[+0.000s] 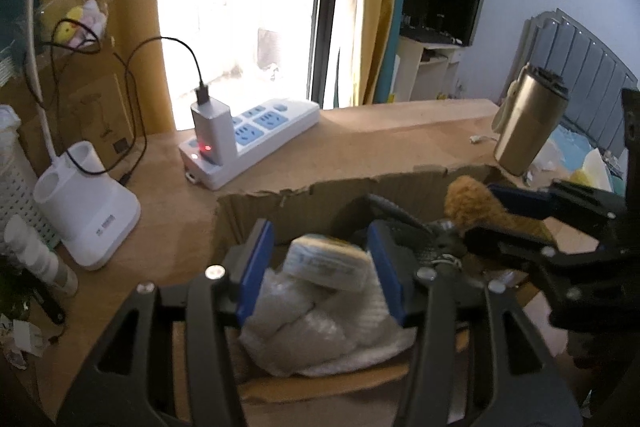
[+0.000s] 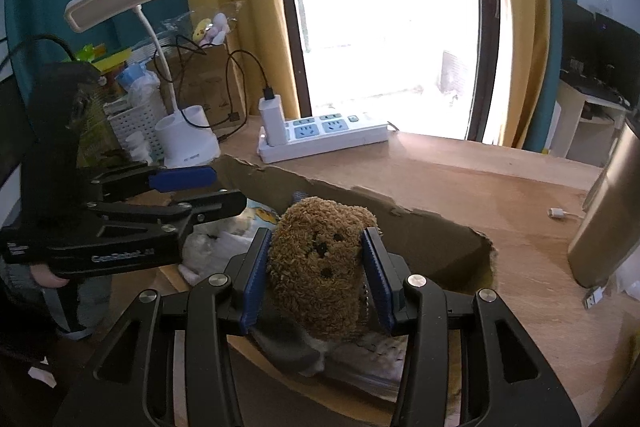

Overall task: Organize soft objects
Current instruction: 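Lower both grippers into the box and open them to release the items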

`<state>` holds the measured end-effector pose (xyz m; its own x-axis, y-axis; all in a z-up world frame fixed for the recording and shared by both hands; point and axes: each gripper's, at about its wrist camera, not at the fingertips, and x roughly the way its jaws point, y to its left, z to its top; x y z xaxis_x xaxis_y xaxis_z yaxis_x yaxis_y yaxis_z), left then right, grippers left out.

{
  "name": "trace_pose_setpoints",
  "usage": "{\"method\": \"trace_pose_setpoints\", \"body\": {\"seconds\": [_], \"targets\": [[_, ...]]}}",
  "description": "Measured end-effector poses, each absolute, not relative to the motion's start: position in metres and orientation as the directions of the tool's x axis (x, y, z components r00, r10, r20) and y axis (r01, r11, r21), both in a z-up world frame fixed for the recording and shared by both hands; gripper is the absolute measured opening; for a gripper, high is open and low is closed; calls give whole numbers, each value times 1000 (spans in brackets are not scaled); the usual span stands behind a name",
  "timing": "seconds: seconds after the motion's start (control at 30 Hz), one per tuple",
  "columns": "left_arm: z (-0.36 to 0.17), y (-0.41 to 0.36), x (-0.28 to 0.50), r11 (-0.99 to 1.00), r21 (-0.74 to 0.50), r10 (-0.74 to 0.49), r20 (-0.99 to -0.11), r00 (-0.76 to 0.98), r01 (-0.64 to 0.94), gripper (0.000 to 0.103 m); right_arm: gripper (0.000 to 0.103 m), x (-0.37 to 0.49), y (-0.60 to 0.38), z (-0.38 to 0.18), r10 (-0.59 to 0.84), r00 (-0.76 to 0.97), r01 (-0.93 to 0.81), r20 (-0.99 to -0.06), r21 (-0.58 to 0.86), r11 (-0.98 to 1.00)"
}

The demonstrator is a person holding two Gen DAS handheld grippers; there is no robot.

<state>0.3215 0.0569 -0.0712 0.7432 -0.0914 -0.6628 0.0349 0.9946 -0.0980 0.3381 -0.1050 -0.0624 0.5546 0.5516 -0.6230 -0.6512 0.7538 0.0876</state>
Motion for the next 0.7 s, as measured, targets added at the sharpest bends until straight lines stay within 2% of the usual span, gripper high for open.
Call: {"method": "trace_pose_setpoints", "body": {"seconds": [0.3,0.7], "targets": [[-62,74,296,995,-95,-77,-655,752,19,52,48,332,-85,-64,563,539,-665,-627,95,741],[-56,78,269,992,-117,-102,-627,772,36,52,61,317,-75,-56,520,562,-643,-643,55,764]]}}
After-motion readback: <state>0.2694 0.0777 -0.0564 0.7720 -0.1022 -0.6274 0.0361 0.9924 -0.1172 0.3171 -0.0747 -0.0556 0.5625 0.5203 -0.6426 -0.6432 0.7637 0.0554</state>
